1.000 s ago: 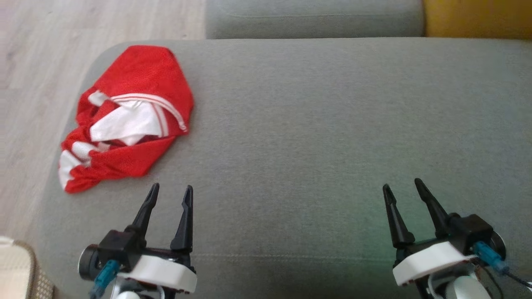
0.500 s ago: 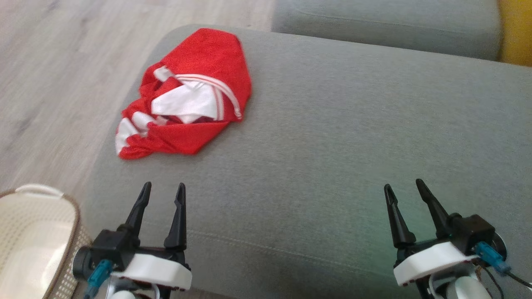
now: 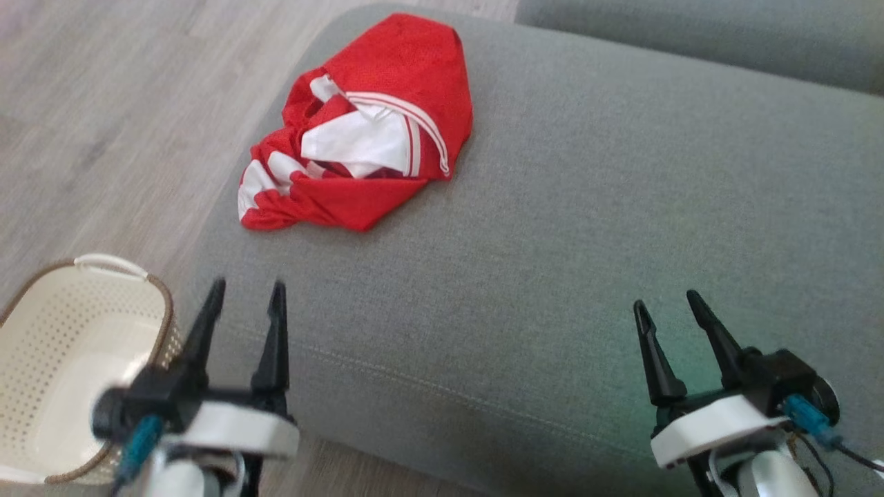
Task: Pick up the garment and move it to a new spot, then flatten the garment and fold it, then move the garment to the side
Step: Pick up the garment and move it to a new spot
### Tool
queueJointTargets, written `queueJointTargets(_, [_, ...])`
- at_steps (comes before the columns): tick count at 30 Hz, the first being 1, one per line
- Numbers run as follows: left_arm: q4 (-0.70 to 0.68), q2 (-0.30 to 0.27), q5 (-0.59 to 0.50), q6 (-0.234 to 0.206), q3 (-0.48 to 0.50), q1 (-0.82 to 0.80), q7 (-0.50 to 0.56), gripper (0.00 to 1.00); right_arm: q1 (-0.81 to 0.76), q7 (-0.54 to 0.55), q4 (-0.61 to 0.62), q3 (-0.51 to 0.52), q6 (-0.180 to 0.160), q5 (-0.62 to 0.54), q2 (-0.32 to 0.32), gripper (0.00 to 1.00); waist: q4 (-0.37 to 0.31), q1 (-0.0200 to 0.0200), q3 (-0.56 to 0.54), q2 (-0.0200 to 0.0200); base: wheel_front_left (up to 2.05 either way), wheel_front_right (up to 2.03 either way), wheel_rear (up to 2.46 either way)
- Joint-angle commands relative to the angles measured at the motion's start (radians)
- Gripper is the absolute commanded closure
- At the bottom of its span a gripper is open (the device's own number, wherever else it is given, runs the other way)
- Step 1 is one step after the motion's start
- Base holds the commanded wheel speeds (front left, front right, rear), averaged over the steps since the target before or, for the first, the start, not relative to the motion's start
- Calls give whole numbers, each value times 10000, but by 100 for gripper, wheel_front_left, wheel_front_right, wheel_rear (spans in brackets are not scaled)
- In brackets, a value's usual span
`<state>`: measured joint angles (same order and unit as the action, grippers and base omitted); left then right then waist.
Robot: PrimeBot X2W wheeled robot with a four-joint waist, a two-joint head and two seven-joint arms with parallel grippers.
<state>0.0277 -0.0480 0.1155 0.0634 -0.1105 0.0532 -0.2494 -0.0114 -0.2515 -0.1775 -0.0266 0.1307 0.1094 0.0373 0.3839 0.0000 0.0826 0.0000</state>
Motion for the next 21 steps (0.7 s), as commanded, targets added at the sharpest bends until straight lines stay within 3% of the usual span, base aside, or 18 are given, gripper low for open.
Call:
queueJointTargets(1, [-591, -170, -265, 123, 450, -1165, -124, 0, 496, -103, 322, -205, 0, -139, 129, 0, -34, 0, 350, 0, 0, 0, 0])
queueJointTargets(8, [-466, -834, -459, 535, 630, -3825, -124, 0, 1029, -103, 496, -192, 0, -614, 129, 0, -446, 0, 1542, 0, 0, 0, 0])
queueJointTargets(13, [2277, -1462, -54, 642, 352, -6479, 96, 0, 1697, -103, 677, -238, 0, -910, 129, 0, -988, 0, 2655, 0, 0, 0, 0])
queueJointTargets(21, [5975, -2208, 2216, 669, -262, -10618, 2301, 0, 2469, -103, 1220, -213, 0, -1130, 129, 0, -1812, 0, 4273, 0, 0, 0, 0])
